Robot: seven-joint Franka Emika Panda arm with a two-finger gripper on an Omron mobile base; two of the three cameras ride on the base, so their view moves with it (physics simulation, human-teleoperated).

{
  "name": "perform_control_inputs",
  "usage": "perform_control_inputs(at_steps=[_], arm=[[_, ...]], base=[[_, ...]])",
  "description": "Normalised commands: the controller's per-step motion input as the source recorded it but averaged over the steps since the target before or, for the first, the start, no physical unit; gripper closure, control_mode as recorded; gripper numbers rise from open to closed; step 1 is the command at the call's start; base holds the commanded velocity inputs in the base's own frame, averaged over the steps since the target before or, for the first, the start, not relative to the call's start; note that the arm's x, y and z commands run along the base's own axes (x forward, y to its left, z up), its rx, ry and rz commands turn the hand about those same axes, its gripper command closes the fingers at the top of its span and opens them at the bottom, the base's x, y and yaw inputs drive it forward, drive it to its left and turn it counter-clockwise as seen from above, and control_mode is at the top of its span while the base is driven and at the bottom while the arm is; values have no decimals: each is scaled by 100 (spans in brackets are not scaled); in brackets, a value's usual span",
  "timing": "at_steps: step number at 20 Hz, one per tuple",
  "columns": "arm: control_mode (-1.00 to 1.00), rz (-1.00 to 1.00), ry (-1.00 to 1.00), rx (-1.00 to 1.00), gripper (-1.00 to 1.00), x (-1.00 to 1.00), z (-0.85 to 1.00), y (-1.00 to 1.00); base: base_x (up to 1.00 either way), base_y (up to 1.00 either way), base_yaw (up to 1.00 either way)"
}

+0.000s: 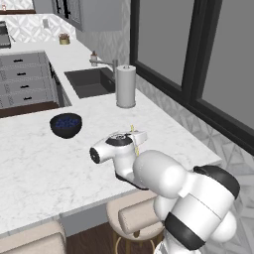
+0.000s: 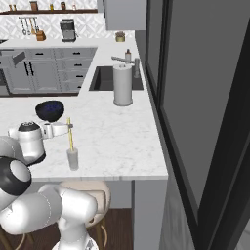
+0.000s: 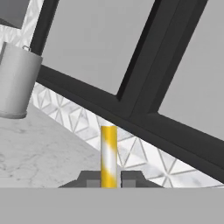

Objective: Take a straw from the drawer in front and place it inside the glass cup on the dining counter.

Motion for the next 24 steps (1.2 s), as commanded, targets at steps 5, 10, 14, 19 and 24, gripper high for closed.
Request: perform_control_inputs(at_steps=[5,10,14,19,24], arm=[[-100,7,0,0,100,0,-24,-1],[-100,7,0,0,100,-6,-22,-1],[-100,7,0,0,100,-8,-14,-1],[-100,6,0,1,-100,-22,-1,0],[-100,2,0,4,-100,-3,2,0]], base=[[0,0,0],[0,0,0],[0,0,0],[0,0,0],[0,0,0]])
